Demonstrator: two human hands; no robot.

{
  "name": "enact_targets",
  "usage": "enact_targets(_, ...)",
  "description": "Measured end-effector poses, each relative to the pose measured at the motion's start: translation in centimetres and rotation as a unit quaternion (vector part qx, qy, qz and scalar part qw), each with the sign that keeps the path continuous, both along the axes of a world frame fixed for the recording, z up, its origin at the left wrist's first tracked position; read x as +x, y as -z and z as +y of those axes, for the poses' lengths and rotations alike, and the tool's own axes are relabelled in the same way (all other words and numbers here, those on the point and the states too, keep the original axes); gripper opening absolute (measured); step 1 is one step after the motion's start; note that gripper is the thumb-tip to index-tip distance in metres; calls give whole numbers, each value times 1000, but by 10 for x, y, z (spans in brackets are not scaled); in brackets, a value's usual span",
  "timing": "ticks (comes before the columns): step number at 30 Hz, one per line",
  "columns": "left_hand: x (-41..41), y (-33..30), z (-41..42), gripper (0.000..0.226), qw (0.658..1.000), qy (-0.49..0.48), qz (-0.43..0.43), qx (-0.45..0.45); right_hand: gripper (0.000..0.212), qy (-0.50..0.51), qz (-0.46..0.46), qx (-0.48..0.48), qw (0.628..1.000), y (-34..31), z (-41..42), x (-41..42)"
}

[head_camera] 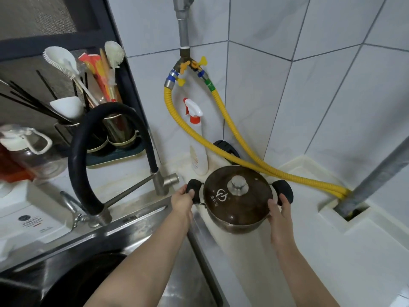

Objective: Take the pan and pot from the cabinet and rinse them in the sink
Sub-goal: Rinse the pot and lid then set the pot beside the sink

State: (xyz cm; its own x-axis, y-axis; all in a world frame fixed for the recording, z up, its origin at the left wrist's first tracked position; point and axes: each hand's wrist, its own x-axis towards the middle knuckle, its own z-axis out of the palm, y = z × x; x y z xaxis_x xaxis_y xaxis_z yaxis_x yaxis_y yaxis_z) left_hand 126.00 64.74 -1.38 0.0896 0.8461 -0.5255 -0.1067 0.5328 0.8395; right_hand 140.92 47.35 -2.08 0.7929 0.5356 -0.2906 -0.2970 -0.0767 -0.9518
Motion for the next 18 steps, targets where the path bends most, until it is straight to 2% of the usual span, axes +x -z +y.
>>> enact_targets(6, -6, 4, -4, 52, 999, 37, 3, 0, 60, -46, -59, -66, 995, -16, -2, -9)
enact_targets(11, -32, -5, -39, 60, 993, 92, 73, -19, 59, -65, -100, -115, 986, -28, -6, -44)
enact_targets(15, -77, -1, -66, 47, 985, 146, 89, -30, 60, -51, -89, -115, 988, -29, -15, -91)
enact_targets(18, -122, 5, -80, 39, 981, 161, 105, -24, 59, -97, -92, -124, 983, -23, -20, -139)
